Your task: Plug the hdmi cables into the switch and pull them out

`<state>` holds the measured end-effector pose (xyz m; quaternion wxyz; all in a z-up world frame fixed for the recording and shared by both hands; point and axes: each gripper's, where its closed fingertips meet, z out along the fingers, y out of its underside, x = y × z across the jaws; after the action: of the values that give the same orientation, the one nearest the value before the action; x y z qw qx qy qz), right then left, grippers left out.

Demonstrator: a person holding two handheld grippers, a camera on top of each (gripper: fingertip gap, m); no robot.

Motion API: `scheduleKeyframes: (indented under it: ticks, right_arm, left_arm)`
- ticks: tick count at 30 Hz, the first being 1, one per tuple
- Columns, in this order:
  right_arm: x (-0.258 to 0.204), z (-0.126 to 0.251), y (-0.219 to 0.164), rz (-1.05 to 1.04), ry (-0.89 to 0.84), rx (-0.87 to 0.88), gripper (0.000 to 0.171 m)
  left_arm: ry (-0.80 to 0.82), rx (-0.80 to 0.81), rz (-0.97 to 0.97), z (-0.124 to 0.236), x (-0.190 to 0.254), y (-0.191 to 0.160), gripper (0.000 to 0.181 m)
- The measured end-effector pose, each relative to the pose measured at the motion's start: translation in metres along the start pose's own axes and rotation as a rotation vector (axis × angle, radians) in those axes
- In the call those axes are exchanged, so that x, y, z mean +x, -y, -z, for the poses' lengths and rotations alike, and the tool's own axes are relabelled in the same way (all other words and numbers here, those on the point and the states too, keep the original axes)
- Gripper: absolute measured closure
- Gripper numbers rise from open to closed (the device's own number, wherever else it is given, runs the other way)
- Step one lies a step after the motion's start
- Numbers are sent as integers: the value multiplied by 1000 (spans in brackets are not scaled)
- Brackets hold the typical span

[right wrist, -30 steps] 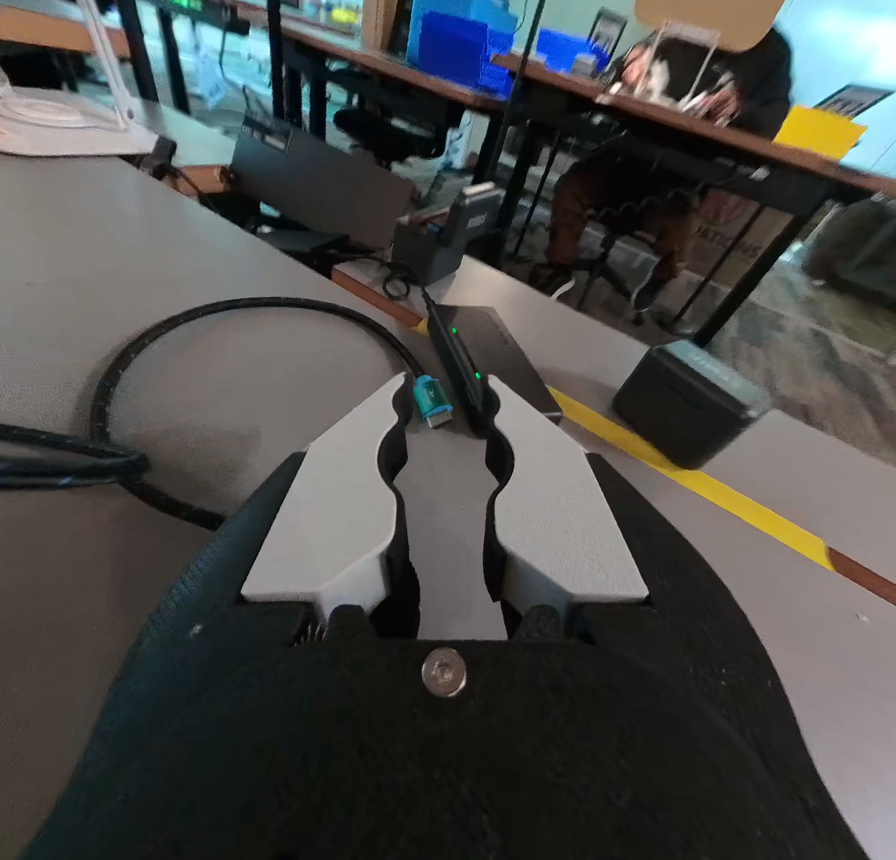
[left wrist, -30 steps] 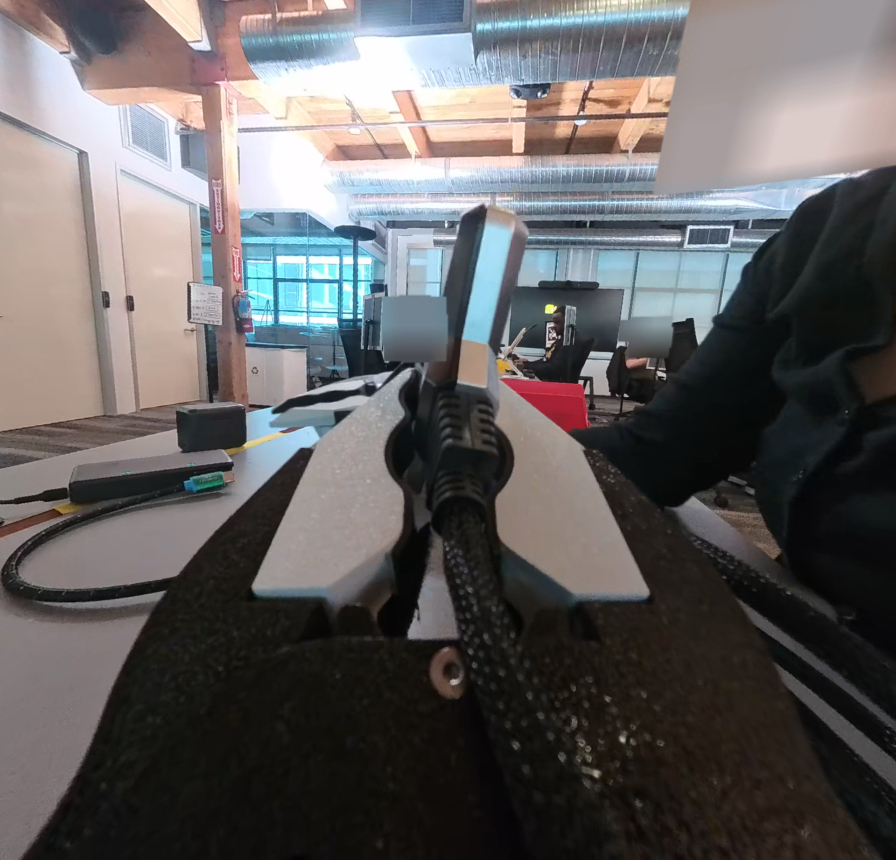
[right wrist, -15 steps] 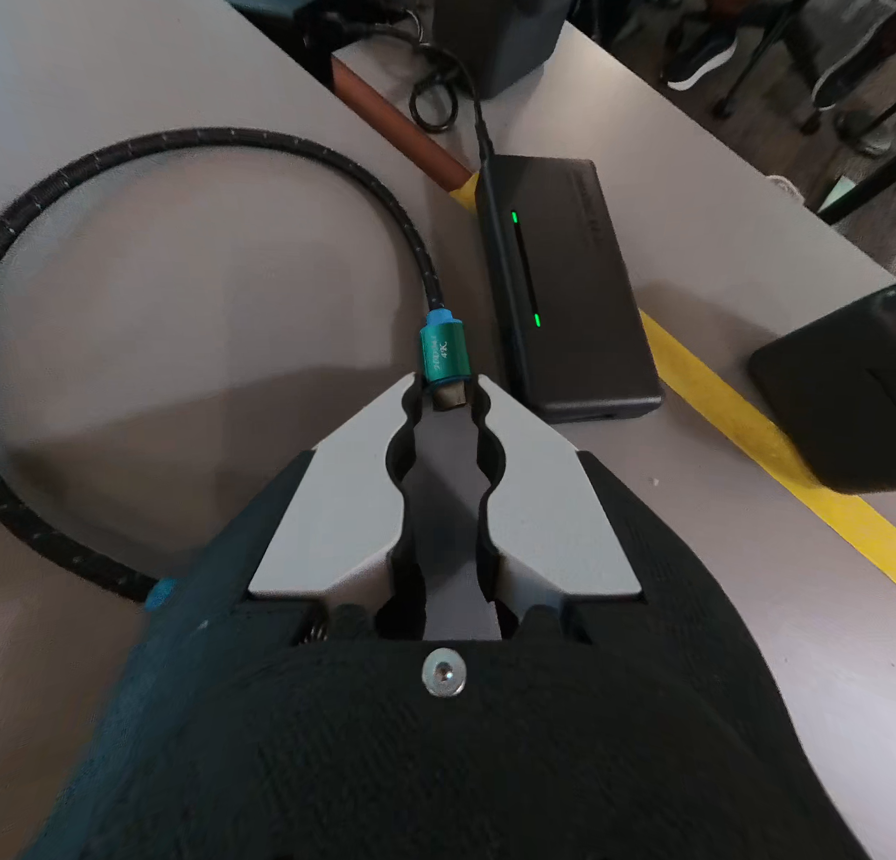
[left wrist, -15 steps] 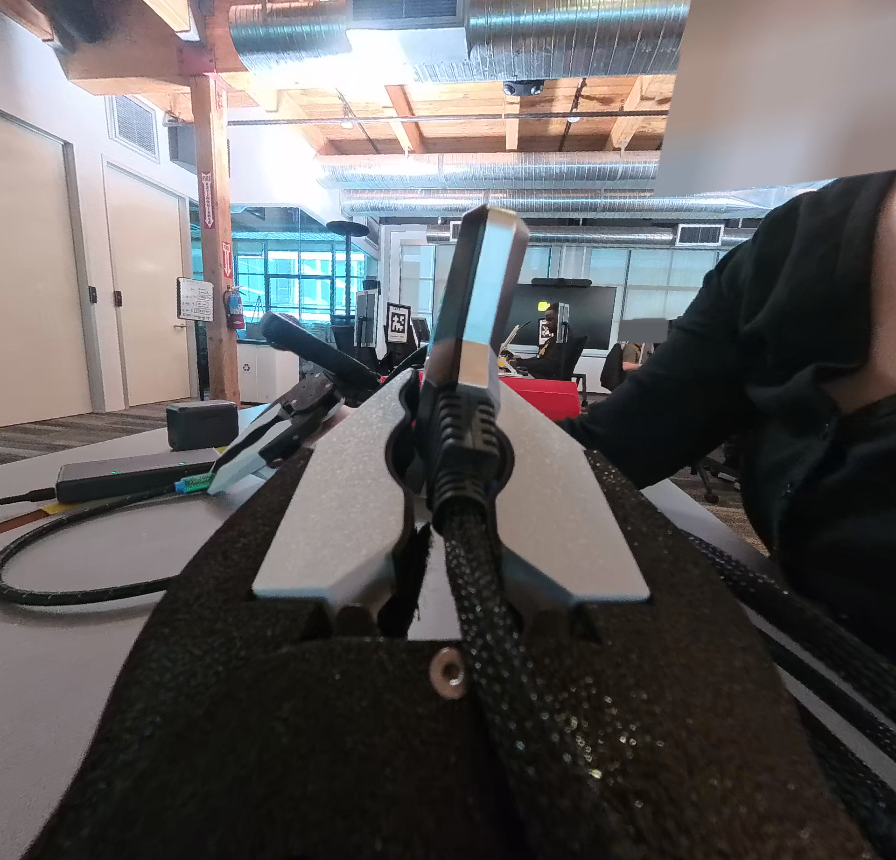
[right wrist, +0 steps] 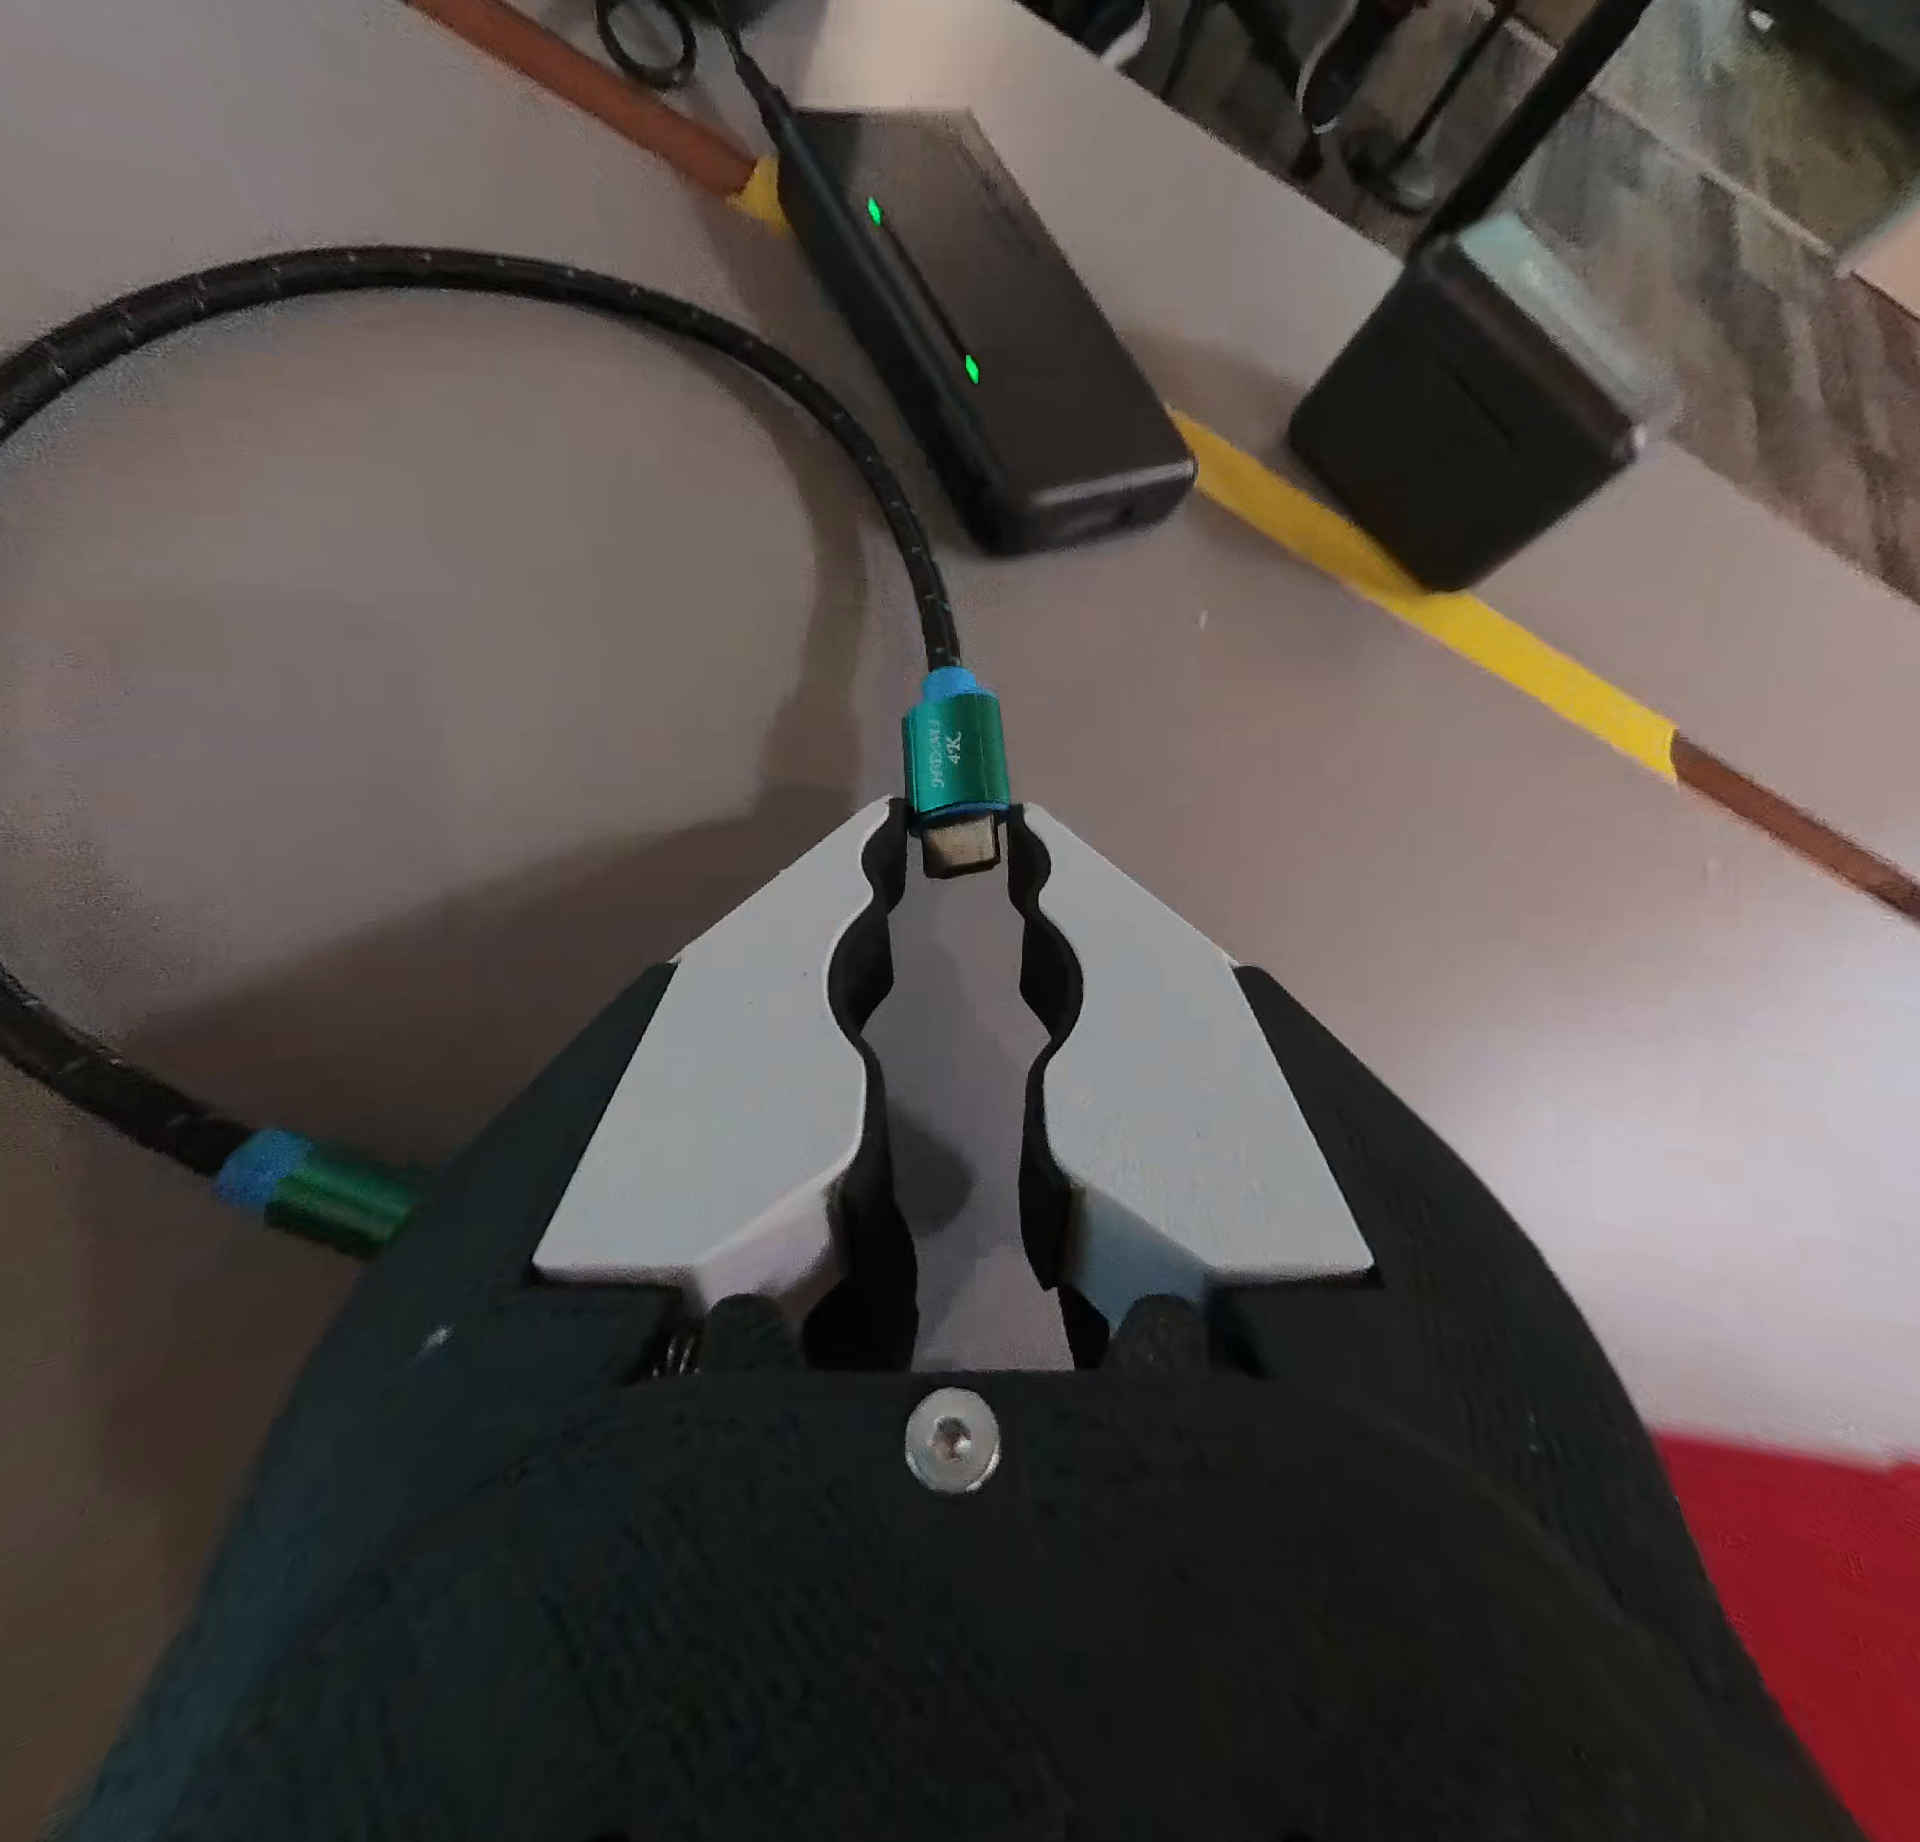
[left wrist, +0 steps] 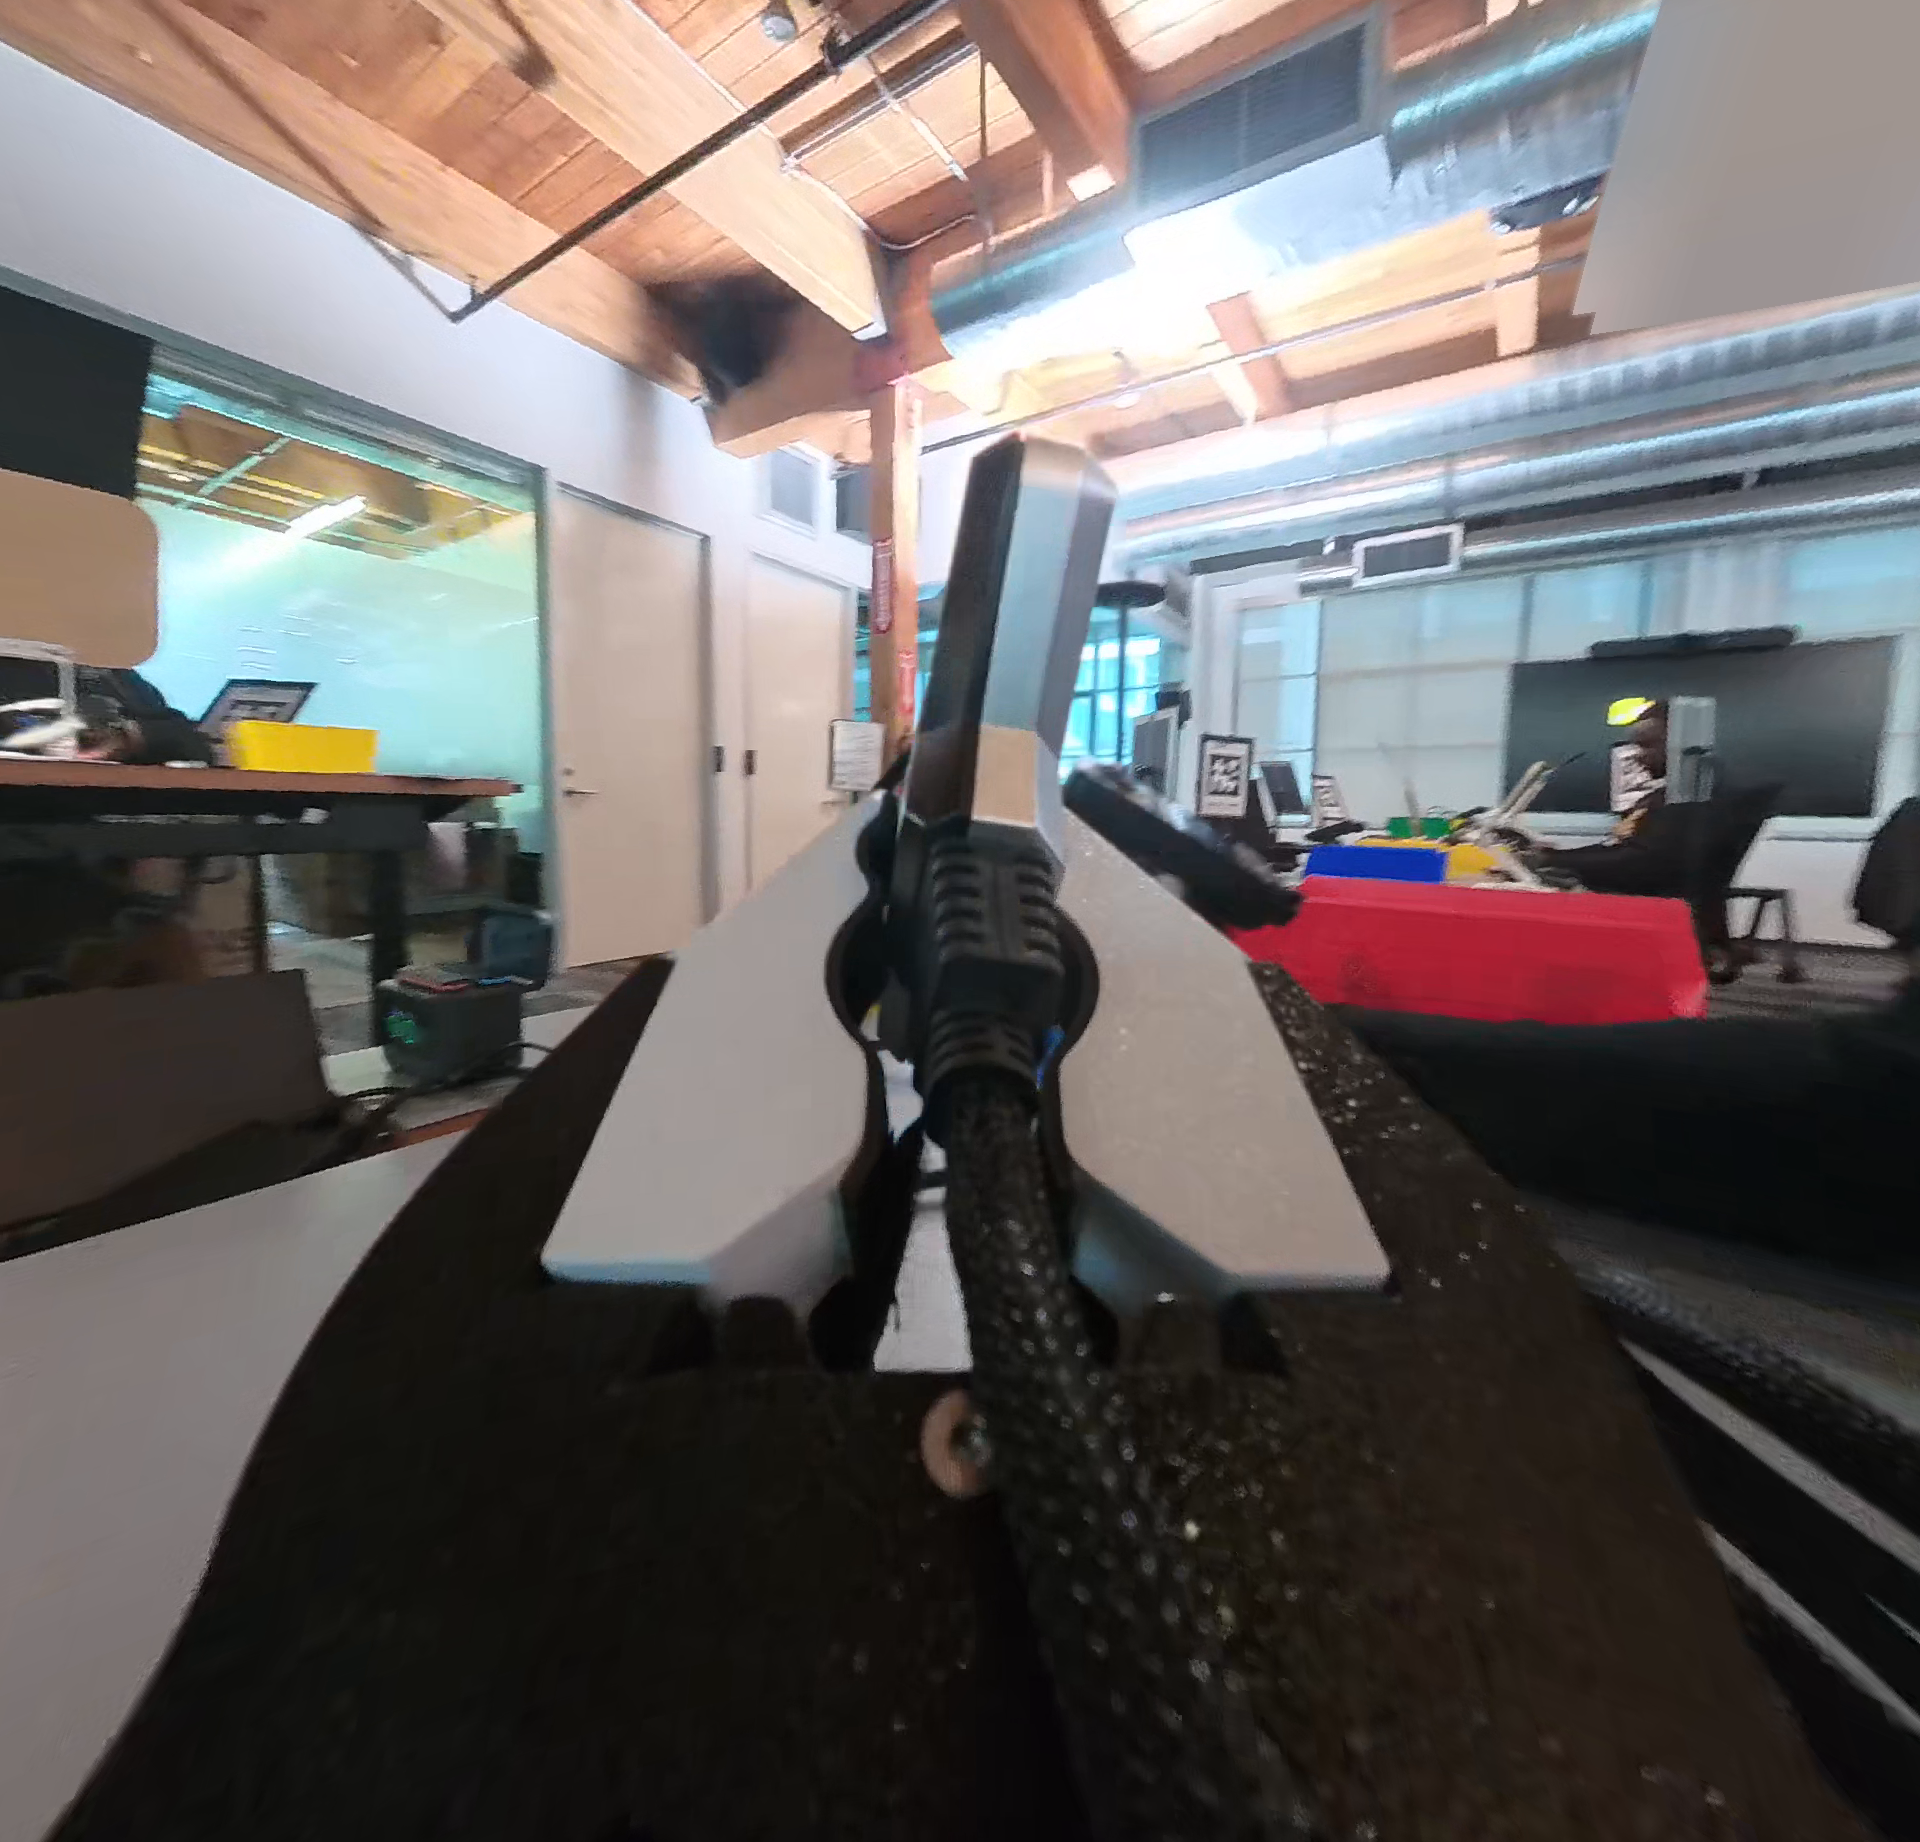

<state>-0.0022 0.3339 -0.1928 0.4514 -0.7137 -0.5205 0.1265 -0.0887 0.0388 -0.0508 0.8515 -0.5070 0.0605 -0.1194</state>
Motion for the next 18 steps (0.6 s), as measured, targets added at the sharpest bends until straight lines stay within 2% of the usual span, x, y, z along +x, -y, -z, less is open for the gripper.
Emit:
scheduleKeyframes:
  ticks: [6,9,11,14,18]
  right_arm:
    - [-8,58,-43,45,-71,-130,153]
    - [-22,81,-61,7,-40,-214,153]
    - [-36,96,-69,-24,-2,-244,151]
    - [-68,126,-71,-30,102,-222,137]
    - [-115,167,-72,-41,329,-159,141]
  left_arm:
    - [39,-28,-47,-1,-4,-3,160]
    - [39,-29,-45,-1,-4,-4,160]
    - [34,-32,-42,-2,-4,-4,160]
    - [32,-32,-36,-2,-4,-4,160]
    - [30,-27,-20,-1,-6,-4,160]
